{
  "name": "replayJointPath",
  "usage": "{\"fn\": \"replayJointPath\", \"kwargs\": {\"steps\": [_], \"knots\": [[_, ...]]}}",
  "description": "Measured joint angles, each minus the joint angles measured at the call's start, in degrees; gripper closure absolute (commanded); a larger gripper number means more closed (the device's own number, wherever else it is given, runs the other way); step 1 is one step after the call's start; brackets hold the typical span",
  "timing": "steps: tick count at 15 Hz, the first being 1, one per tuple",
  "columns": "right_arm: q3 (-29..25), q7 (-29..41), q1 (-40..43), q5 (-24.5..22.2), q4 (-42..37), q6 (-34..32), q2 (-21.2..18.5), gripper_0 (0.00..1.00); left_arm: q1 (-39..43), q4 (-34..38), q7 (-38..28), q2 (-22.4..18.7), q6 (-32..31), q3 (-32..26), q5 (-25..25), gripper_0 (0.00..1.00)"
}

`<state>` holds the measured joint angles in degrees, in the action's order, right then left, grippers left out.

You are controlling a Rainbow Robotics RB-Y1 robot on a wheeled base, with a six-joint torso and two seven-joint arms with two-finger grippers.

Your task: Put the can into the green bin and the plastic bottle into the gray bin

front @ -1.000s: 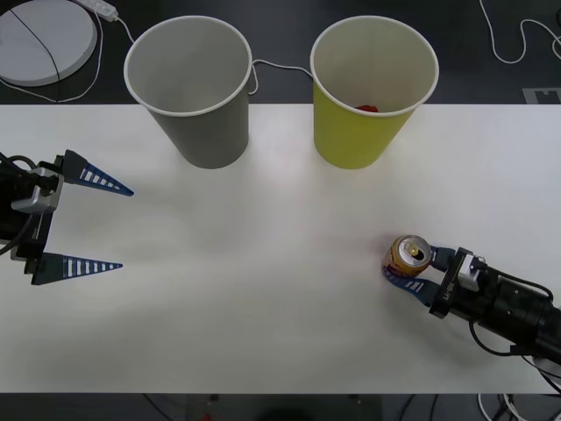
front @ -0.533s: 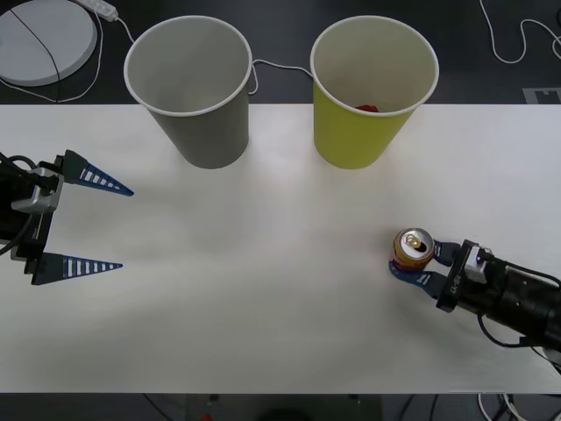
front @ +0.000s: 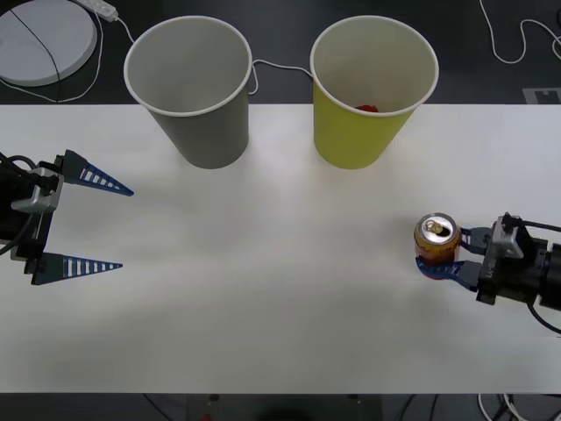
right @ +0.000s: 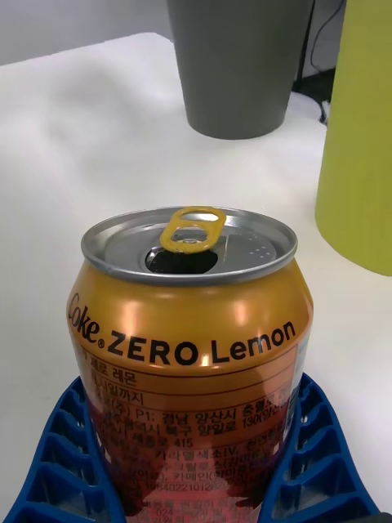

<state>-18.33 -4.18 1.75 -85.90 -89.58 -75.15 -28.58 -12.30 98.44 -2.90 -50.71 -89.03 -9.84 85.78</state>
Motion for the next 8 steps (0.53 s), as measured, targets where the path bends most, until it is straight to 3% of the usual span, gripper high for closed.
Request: {"fn": "replayJointPath", "kwargs": {"steps": [4, 8], "knots": [[-2.8, 24.2, 3.7, -10.4, -19.5, -1.1, -1.9, 1.00, 0.0, 0.0, 0.0, 0.0, 0.0, 0.0, 0.0, 0.00], [-5.5, 42.5, 3.9, -14.6, -30.7, -6.4, -5.6, 1.00, 0.0, 0.0, 0.0, 0.0, 0.0, 0.0, 0.0, 0.00]]}}
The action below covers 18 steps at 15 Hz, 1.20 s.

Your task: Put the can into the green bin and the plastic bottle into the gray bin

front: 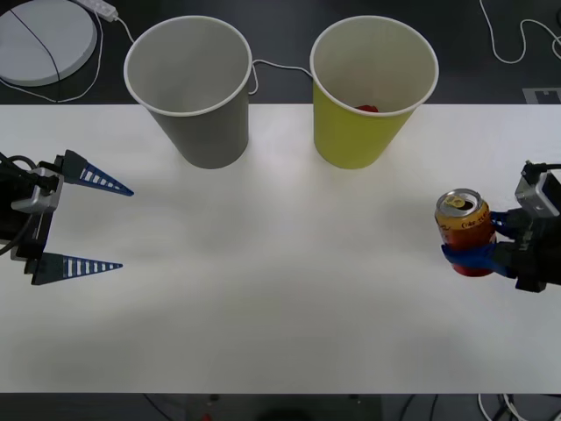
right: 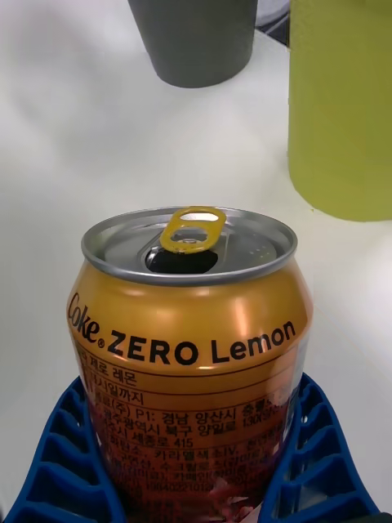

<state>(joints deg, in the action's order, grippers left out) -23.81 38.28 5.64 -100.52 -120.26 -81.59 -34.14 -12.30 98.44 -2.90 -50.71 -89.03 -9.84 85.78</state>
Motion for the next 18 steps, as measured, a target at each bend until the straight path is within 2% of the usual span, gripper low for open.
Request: {"fn": "replayJointPath", "kwargs": {"steps": [4, 7, 11, 13, 15, 18], "knots": [[-1.6, 15.8, -1.8, -0.6, -7.4, -4.5, -6.8, 1.00, 0.0, 0.0, 0.0, 0.0, 0.0, 0.0, 0.0, 0.00], [-2.0, 24.6, -6.5, 0.2, -8.8, -8.3, -12.2, 1.00, 0.0, 0.0, 0.0, 0.0, 0.0, 0.0, 0.0, 0.00], [0.7, 34.9, -14.0, 1.7, -8.7, -8.4, -21.3, 1.00, 0.0, 0.0, 0.0, 0.0, 0.0, 0.0, 0.0, 0.00], [4.2, 36.5, -18.5, 2.2, -7.1, -8.4, -26.4, 1.00, 0.0, 0.0, 0.0, 0.0, 0.0, 0.0, 0.0, 0.00], [7.9, 36.6, -23.1, 3.2, -3.7, -8.4, -29.9, 1.00, 0.0, 0.0, 0.0, 0.0, 0.0, 0.0, 0.0, 0.00], [14.9, 36.6, -31.9, 4.1, 2.3, -8.4, -33.1, 1.00, 0.0, 0.0, 0.0, 0.0, 0.0, 0.0, 0.0, 0.00]]}}
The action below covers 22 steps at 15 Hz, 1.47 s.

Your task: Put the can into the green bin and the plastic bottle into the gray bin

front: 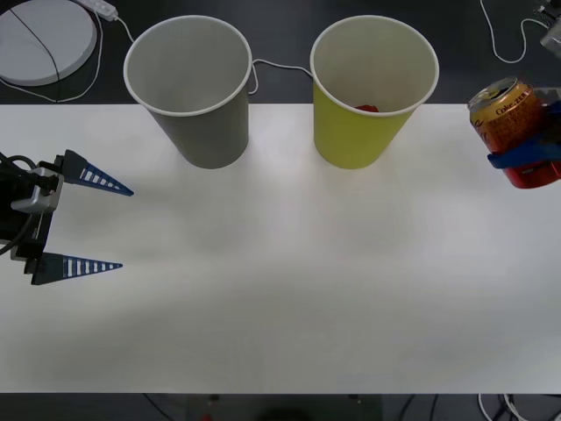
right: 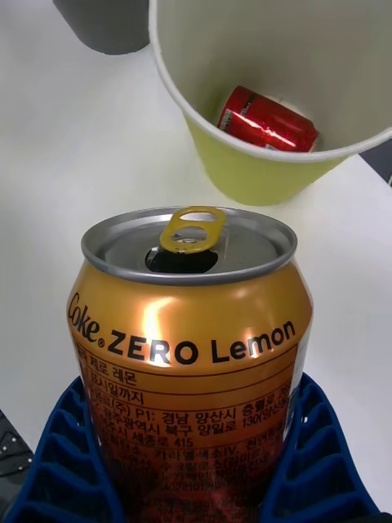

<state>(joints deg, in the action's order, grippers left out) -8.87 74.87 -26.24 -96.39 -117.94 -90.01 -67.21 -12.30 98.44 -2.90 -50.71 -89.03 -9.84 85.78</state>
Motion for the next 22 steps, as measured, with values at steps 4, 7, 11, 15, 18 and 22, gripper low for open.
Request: {"fn": "replayJointPath", "kwargs": {"steps": [4, 7, 11, 15, 18, 22], "knots": [[14.8, 0.0, -17.3, 0.3, 12.0, 0.0, -0.8, 1.00, 0.0, 0.0, 0.0, 0.0, 0.0, 0.0, 0.0, 0.00], [26.0, 0.0, -30.6, -0.6, 22.2, 0.0, 1.6, 1.00, 0.0, 0.0, 0.0, 0.0, 0.0, 0.0, 0.0, 0.00], [33.4, -1.2, -41.5, -6.2, 34.5, 0.0, 9.2, 1.00, 0.0, 0.0, 0.0, 0.0, 0.0, 0.0, 0.0, 0.00], [33.8, -1.5, -45.1, -13.8, 41.6, 0.0, 17.3, 1.00, 0.0, 0.0, 0.0, 0.0, 0.0, 0.0, 0.0, 0.00], [33.8, -2.6, -47.3, -18.0, 46.1, 0.0, 22.0, 1.00, 0.0, 0.0, 0.0, 0.0, 0.0, 0.0, 0.0, 0.00], [33.8, -3.1, -48.5, -22.1, 47.5, 0.0, 24.9, 1.00, 0.0, 0.0, 0.0, 0.0, 0.0, 0.0, 0.0, 0.00]]}}
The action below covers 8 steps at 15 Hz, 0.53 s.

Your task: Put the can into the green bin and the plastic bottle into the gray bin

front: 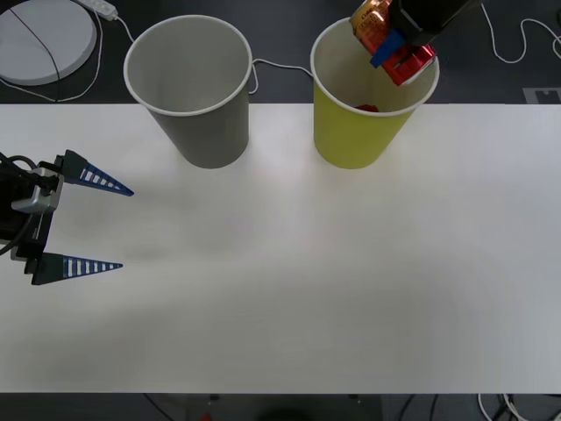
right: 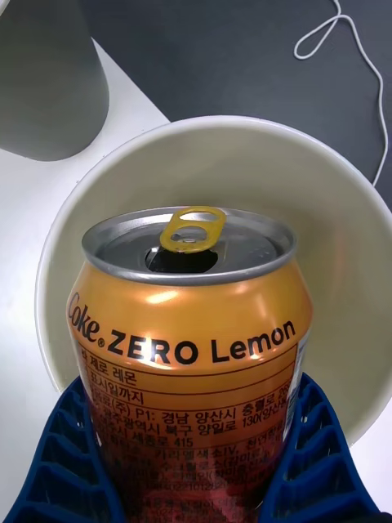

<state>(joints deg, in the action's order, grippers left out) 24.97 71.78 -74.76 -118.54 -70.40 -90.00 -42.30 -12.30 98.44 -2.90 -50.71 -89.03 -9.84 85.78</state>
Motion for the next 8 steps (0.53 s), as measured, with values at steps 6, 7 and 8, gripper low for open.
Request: {"fn": "replayJointPath", "kwargs": {"steps": [6, 7, 8], "knots": [[0.0, -2.1, -0.3, -0.8, 0.0, 0.0, 0.8, 0.46, 0.0, 0.0, 0.0, 0.0, 0.0, 0.0, 0.0, 0.00], [0.0, -2.8, -0.3, -0.7, 0.0, 0.0, 0.8, 0.22, 0.0, 0.0, 0.0, 0.0, 0.0, 0.0, 0.0, 0.00], [0.0, -3.4, -0.3, -0.6, 0.0, 0.0, 0.7, 0.00, 0.0, 0.0, 0.0, 0.0, 0.0, 0.0, 0.0, 0.00]]}}
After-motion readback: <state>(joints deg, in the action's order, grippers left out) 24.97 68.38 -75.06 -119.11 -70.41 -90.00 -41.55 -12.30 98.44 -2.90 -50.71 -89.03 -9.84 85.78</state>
